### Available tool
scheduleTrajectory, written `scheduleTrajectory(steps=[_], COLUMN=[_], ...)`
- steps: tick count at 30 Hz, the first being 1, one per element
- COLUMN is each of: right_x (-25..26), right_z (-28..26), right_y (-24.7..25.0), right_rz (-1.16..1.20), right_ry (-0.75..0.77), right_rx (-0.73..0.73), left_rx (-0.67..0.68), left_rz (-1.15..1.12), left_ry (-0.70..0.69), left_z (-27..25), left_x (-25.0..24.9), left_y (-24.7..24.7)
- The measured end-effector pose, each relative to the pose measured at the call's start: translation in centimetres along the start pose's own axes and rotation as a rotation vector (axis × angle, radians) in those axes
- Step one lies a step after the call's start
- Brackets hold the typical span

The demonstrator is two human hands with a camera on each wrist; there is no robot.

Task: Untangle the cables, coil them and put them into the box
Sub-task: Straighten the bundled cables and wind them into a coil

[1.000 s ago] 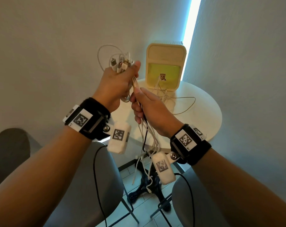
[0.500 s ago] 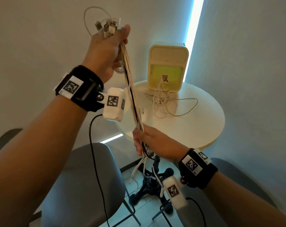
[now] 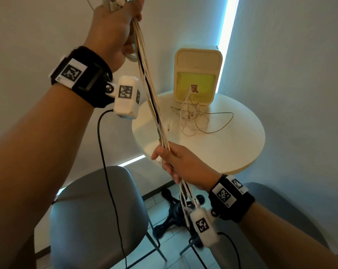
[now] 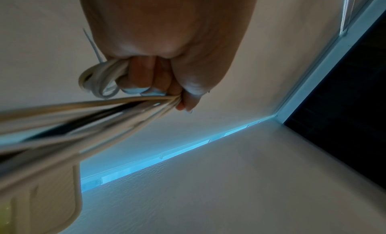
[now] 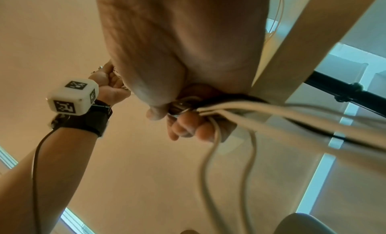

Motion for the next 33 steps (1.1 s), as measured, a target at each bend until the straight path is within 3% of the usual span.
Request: scheduleTrajectory(steps=[8,15,18,22,24,29,33], right_x=[-0.5,-3.3,-4.7,-4.2,-4.3,-6.1,-8.4], right_z=[0.0,-1.5,-1.5,-1.6,-1.9,-2.5,-2.7], right_y=[-0.7,-3.0,-2.7,-2.7,-2.9,-4.4,-4.3], right_rz=[0.177,0.000,-0.036,-0.242,-0.170,-0.033,0.056], right_ry=[0.010,-0.080,-0.138,-0.080,-0.081,-0.108,-0.166], right_rx=[-0.019,0.175,0.064,-0.052,-0.047,0.157,0.114], left_rx=[-0.076,-0.054,-0.060,-0.064,-0.062,-0.076,-0.072], left_rz=[-0.011,-0.037,-0.054,-0.072,-0.080,-0.101,-0.096], left_ry=[0.006,0.076,0.100,0.126,0.129,0.135,0.125], left_z=[0.9,-0.3,-0.8,-1.2,-1.4,-1.6,-1.4], left_x=[0.1,2.1,2.6,2.5,2.6,2.3,1.8], left_y=[2.0,2.2,1.9,1.7,1.7,1.8,2.2])
Point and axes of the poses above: each hand's wrist, its own z-axis towards the middle knuckle, its own y-axis out of the back of the hand, x = y × z, the point moved 7 cm from there along z, towards the middle knuckle, and after that the axes turned 1 degree about -y, right-handed, at the moved point
